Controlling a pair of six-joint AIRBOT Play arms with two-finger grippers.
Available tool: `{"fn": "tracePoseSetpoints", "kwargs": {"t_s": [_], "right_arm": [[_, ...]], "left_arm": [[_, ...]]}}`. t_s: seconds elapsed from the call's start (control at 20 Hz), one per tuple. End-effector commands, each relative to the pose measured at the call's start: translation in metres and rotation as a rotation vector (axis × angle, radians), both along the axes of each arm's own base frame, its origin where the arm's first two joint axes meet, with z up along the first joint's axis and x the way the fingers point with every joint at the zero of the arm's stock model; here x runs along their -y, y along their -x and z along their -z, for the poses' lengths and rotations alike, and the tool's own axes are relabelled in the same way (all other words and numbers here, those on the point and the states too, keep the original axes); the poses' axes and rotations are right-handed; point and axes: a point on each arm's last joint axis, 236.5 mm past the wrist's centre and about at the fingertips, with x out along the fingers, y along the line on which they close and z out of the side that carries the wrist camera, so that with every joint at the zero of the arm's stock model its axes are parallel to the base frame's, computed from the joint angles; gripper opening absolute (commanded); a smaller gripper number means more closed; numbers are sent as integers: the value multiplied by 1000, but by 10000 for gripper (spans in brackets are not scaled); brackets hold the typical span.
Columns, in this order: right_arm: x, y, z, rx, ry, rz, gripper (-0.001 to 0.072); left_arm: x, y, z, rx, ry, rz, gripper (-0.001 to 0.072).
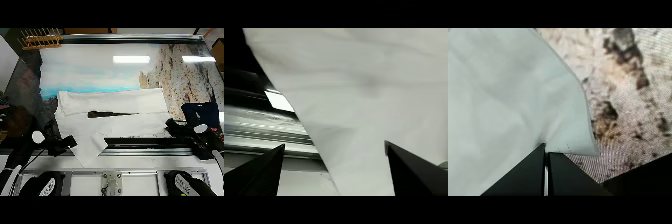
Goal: Fold the clothes and pants, and hang the long-sleeved shirts on hangers.
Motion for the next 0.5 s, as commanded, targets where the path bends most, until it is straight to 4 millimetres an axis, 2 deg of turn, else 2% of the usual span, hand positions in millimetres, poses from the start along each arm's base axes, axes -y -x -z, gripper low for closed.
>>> {"fn": "tracePoseSetpoints", "kwargs": {"t_s": [0.0, 0.45], "right_arm": [[0, -1, -1, 2, 0, 0, 8], [0, 0, -1, 1, -1, 0, 8]], "left_arm": [[13, -7, 5, 35, 110, -102, 685], [40, 0, 8, 66, 101, 37, 685]]}}
